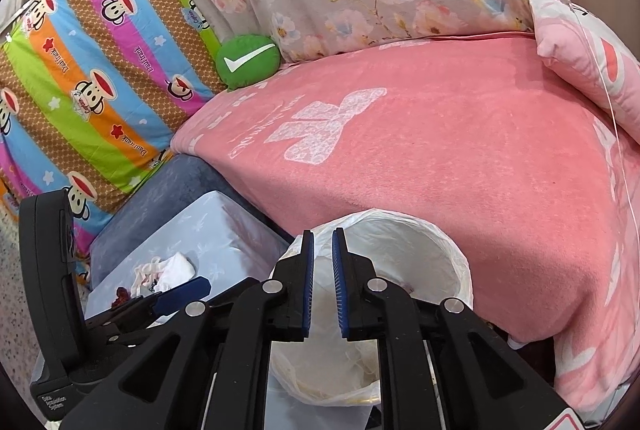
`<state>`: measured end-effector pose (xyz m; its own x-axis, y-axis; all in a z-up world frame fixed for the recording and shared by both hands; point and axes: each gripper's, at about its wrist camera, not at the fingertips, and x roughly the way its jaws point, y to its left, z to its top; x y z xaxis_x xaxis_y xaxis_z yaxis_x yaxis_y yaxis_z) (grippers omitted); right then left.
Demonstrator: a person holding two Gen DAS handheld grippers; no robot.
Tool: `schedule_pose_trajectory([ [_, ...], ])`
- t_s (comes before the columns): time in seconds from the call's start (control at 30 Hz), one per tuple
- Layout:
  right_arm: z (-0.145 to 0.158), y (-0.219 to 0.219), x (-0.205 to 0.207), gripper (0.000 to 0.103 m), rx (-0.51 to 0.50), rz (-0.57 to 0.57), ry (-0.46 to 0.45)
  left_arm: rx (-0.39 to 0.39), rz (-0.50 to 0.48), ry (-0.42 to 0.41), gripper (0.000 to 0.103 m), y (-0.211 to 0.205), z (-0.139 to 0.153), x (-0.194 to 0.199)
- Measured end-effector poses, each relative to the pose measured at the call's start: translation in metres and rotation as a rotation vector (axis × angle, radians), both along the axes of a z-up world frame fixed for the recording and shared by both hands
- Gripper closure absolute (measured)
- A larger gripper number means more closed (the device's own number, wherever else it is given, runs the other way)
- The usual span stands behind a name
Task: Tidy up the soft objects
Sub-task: 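Move both tools back over the remaining clothing on the table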
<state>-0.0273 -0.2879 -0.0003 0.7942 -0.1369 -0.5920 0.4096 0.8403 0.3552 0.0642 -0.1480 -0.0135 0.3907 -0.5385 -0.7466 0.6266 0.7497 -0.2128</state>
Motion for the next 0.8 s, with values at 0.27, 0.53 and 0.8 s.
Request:
schedule_pose_trajectory([
  [0.27, -0.003, 0.008, 0.005, 0.090, -0.003, 0.025, 0.014, 0.004, 0.012, -0.011, 0.037, 0.008, 0.000, 0.000],
  [0.53, -0.004, 0.028, 0.017, 0.089, -0.009, 0.078, 0.029, -0.002, 0.053, -0.006, 0.038, 0.028, -0.002, 0.007],
  [0.8, -0.008, 0.055, 0.034, 0.085, -0.018, 0.136, 0.048, -0.008, 0.100, 0.000, 0.038, 0.055, -0.006, 0.015],
])
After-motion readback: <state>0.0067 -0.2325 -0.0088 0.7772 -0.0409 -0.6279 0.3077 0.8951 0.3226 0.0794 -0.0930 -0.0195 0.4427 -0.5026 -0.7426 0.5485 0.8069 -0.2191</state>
